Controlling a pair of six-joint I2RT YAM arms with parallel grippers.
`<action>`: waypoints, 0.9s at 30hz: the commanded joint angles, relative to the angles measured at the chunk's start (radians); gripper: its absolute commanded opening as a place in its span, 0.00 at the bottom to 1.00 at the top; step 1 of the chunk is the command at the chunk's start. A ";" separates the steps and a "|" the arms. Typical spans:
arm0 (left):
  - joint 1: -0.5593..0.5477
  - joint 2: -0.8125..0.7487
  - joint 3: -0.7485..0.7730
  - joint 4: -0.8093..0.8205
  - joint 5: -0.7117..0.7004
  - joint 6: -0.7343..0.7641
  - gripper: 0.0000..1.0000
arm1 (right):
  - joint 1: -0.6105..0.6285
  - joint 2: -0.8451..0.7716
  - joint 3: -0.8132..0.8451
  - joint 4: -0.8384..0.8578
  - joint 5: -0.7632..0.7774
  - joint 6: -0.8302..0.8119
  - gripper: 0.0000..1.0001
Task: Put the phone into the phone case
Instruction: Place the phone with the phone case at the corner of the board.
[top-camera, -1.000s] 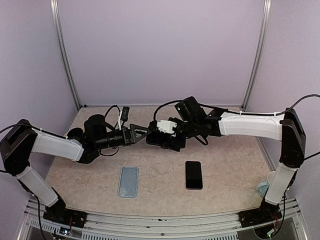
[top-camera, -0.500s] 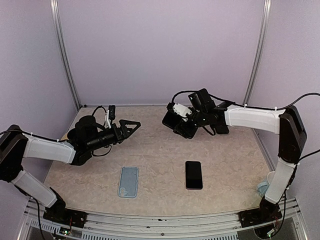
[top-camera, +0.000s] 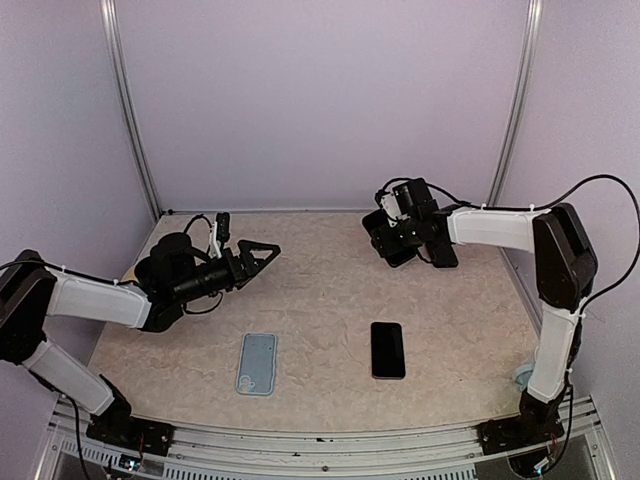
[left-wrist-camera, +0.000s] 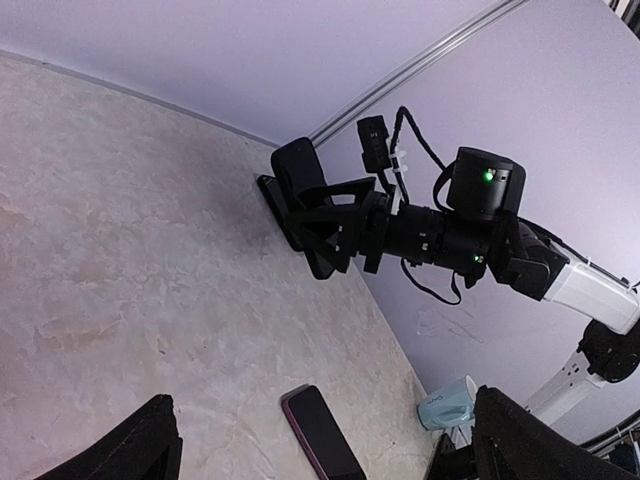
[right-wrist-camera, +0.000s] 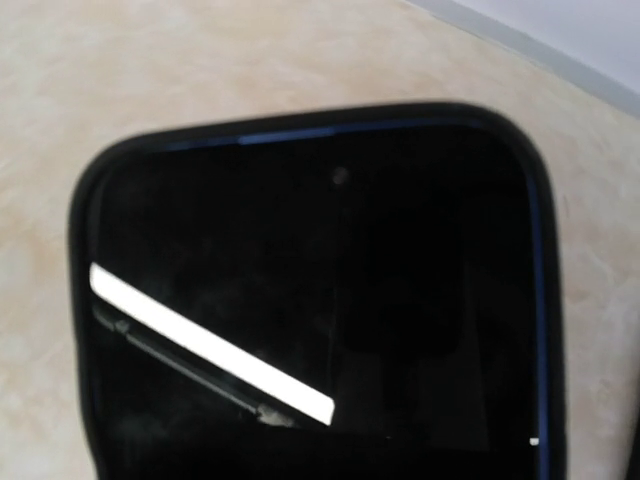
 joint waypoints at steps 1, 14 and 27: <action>0.006 -0.009 -0.021 0.019 -0.012 -0.006 0.99 | -0.025 0.035 0.056 0.096 0.034 0.146 0.71; 0.006 -0.007 -0.038 0.035 -0.010 -0.011 0.99 | -0.087 0.170 0.118 0.160 0.040 0.374 0.73; 0.012 -0.007 -0.051 0.044 -0.010 -0.014 0.99 | -0.111 0.291 0.220 0.123 0.095 0.445 0.73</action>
